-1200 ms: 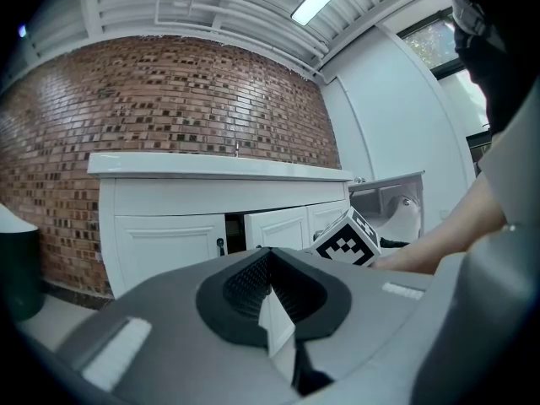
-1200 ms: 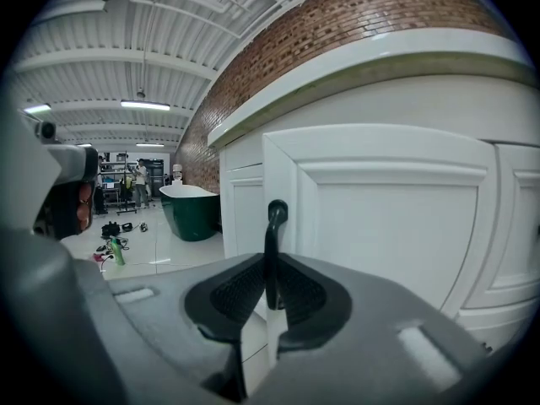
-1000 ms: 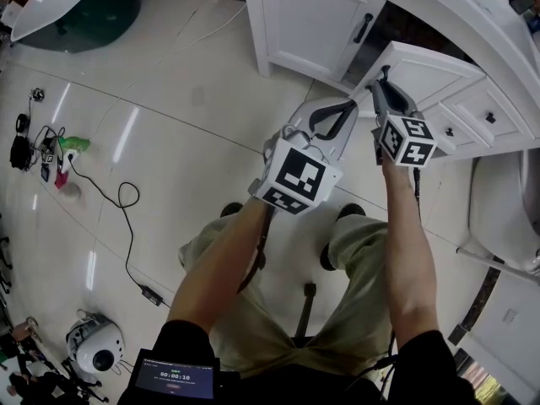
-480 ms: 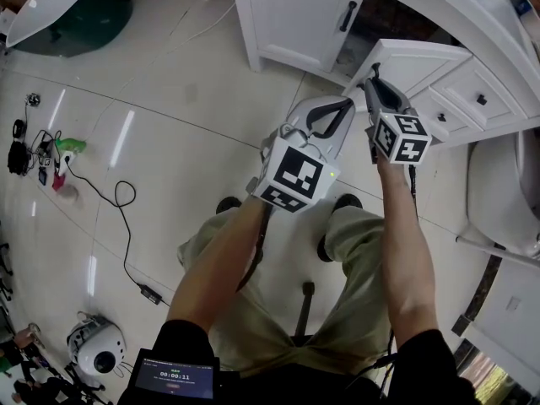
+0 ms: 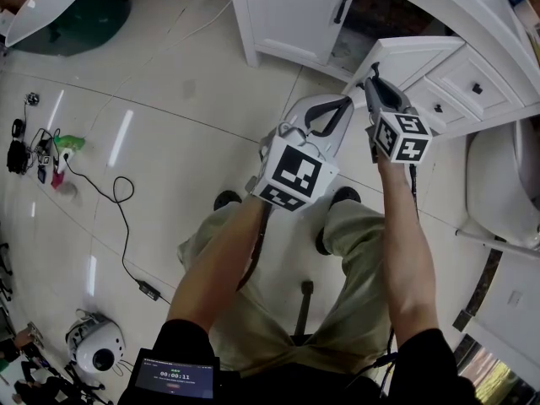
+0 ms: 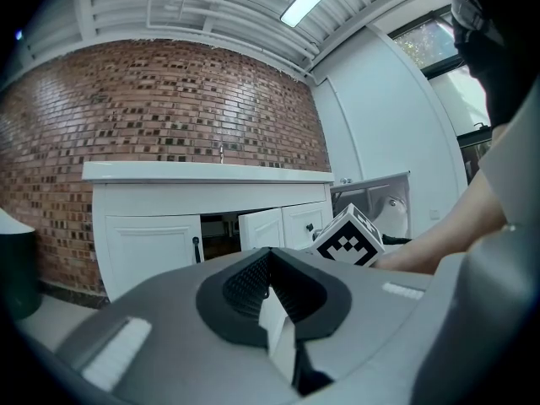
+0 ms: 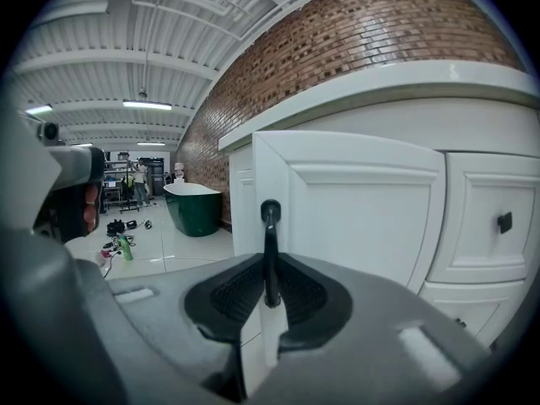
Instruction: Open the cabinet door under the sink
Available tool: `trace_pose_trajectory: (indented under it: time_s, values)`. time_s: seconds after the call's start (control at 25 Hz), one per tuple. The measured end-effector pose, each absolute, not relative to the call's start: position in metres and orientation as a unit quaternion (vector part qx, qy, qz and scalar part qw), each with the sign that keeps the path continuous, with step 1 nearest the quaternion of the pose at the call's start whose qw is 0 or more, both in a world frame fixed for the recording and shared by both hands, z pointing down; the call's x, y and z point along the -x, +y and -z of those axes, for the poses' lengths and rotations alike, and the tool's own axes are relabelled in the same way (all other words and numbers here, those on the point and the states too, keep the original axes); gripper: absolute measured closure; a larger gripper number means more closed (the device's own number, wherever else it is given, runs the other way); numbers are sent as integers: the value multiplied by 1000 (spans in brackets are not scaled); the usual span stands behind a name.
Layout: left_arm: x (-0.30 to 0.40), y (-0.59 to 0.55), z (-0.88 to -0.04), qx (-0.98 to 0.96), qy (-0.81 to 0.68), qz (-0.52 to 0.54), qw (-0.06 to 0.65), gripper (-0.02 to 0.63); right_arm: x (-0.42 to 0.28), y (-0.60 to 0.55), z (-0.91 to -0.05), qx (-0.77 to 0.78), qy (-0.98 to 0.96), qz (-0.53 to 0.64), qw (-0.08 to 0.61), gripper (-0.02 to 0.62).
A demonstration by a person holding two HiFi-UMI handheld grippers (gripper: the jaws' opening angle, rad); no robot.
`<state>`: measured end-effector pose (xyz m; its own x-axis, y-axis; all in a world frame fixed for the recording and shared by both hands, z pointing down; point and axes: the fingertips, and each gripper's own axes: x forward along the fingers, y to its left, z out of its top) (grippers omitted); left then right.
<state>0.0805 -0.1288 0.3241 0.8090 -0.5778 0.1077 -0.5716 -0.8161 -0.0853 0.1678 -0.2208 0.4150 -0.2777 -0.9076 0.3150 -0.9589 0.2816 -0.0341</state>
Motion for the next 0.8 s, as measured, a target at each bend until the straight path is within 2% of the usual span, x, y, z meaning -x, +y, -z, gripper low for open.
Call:
trace_pose_trajectory:
  time_s: [0.8]
  values:
    - [-122, -64, -338, 955, 288, 65, 18, 589, -213, -149, -415, -599, -785, -104, 119, 566]
